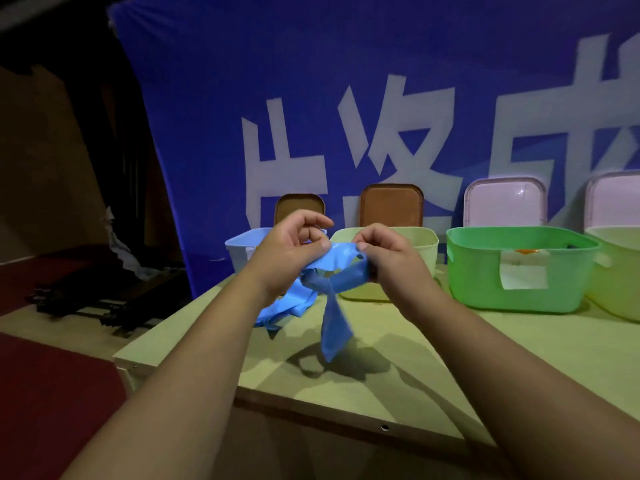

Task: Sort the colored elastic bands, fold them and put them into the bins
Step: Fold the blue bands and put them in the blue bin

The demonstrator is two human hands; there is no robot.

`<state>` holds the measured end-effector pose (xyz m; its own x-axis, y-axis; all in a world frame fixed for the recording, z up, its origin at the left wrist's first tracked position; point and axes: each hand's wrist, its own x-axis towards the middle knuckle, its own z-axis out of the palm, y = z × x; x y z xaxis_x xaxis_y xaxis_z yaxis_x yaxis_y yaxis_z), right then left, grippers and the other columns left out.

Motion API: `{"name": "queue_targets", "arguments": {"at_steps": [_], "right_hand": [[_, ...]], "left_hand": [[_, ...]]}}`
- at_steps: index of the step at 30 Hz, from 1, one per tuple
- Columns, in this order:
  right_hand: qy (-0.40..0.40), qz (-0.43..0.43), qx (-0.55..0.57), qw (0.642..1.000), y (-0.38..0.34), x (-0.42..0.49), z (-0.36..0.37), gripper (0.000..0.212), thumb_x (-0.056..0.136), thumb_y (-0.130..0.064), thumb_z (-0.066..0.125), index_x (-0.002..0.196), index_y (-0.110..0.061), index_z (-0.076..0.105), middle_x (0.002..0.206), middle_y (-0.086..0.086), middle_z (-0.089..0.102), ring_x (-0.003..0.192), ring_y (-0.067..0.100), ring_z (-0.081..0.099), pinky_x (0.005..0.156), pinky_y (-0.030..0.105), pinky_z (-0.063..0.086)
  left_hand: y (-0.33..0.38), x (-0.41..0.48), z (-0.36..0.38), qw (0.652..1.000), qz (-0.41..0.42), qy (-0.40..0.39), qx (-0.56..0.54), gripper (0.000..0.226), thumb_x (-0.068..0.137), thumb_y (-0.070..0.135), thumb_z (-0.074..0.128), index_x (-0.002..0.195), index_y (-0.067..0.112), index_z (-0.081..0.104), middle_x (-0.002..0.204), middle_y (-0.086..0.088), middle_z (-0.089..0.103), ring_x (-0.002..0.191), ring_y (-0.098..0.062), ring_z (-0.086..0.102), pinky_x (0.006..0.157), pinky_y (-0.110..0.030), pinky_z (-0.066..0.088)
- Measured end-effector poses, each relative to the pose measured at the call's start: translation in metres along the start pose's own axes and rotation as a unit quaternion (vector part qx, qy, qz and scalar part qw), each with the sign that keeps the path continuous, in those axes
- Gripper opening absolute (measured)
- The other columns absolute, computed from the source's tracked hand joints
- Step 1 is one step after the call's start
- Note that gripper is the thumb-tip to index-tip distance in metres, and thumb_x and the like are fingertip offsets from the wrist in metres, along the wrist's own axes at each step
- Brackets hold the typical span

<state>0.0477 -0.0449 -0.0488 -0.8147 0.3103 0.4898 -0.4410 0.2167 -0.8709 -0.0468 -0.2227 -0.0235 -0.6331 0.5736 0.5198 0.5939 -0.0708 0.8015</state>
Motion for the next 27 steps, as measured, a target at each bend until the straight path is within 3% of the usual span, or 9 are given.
{"name": "queue_targets", "arguments": {"at_steps": [2,5,11,14,17,19,22,24,27], "right_hand": [[-0.037,0.027,0.023,0.999,-0.024,-0.007,-0.005,0.023,0.106,0.0,0.051,0.088,-0.011,0.06,0.065,0.004,0.053,0.052,0.02,0.046,0.045,0.026,0.037],[-0.092,0.061,0.004,0.994,-0.055,-0.014,-0.018,0.019,0.105,-0.003,0.054,0.09,-0.012,0.062,0.062,0.004,0.047,0.052,0.017,0.035,0.048,0.023,0.024],[-0.198,0.055,-0.202,0.958,-0.104,-0.038,-0.034,0.022,0.105,-0.03,0.064,0.1,-0.016,0.08,0.075,0.002,0.061,0.062,0.014,0.046,0.052,0.025,0.037],[-0.225,0.071,-0.247,0.94,-0.115,-0.048,-0.033,0.028,0.103,-0.032,0.065,0.093,-0.011,0.08,0.078,0.011,0.063,0.07,0.018,0.046,0.063,0.034,0.039],[-0.213,0.048,-0.259,0.941,-0.117,-0.053,-0.031,0.026,0.099,-0.028,0.067,0.086,-0.01,0.081,0.092,0.019,0.066,0.082,0.021,0.055,0.079,0.042,0.046],[-0.194,0.024,-0.198,0.961,-0.112,-0.055,-0.03,0.021,0.097,-0.02,0.068,0.08,-0.012,0.078,0.083,0.007,0.068,0.083,0.017,0.059,0.082,0.039,0.046],[-0.171,0.04,0.003,0.984,-0.101,-0.061,-0.03,0.019,0.096,-0.007,0.067,0.078,-0.012,0.071,0.074,0.005,0.064,0.067,0.017,0.06,0.062,0.027,0.047],[-0.181,0.045,0.058,0.981,-0.095,-0.068,-0.03,0.024,0.101,-0.006,0.062,0.078,-0.012,0.07,0.068,0.005,0.062,0.056,0.019,0.057,0.053,0.025,0.047],[-0.146,0.047,0.052,0.987,-0.082,-0.072,-0.026,0.034,0.102,-0.012,0.062,0.07,-0.022,0.071,0.066,-0.002,0.059,0.055,0.015,0.053,0.052,0.026,0.039]], "left_hand": [[0.03,-0.003,-0.008,0.998,-0.004,-0.04,0.045,0.025,0.102,0.001,0.067,0.123,0.014,0.068,0.089,-0.002,0.065,0.083,-0.013,0.059,0.076,-0.022,0.051],[0.074,-0.008,-0.022,0.988,-0.028,-0.106,0.111,0.023,0.101,0.005,0.07,0.12,0.017,0.073,0.094,-0.003,0.068,0.087,-0.013,0.063,0.081,-0.028,0.053],[0.131,-0.017,-0.036,0.923,-0.064,-0.202,0.321,0.008,0.1,0.035,0.075,0.106,0.031,0.079,0.089,0.006,0.076,0.08,-0.006,0.065,0.08,-0.036,0.053],[0.138,-0.023,-0.036,0.88,-0.101,-0.212,0.413,0.031,0.098,0.055,0.071,0.092,0.027,0.082,0.086,0.004,0.076,0.077,-0.01,0.066,0.077,-0.041,0.055],[0.133,-0.033,-0.037,0.853,-0.132,-0.194,0.465,0.057,0.096,0.07,0.063,0.078,0.019,0.08,0.069,0.006,0.069,0.065,-0.014,0.057,0.068,-0.033,0.048],[0.126,-0.042,-0.039,0.88,-0.147,-0.178,0.416,0.067,0.093,0.075,0.063,0.071,0.013,0.074,0.065,0.002,0.064,0.061,-0.018,0.053,0.068,-0.033,0.046],[0.111,-0.057,-0.044,0.952,-0.145,-0.129,0.239,0.065,0.094,0.066,0.069,0.081,0.003,0.074,0.077,-0.006,0.074,0.07,-0.023,0.065,0.075,-0.035,0.052],[0.096,-0.066,-0.044,0.986,-0.125,-0.083,0.068,0.06,0.09,0.054,0.075,0.086,-0.005,0.065,0.079,-0.014,0.067,0.071,-0.026,0.06,0.072,-0.036,0.047],[0.079,-0.076,-0.034,0.982,-0.106,-0.044,-0.148,0.029,0.092,0.034,0.069,0.072,0.013,0.063,0.07,-0.006,0.059,0.061,-0.02,0.056,0.059,-0.029,0.045]]}}
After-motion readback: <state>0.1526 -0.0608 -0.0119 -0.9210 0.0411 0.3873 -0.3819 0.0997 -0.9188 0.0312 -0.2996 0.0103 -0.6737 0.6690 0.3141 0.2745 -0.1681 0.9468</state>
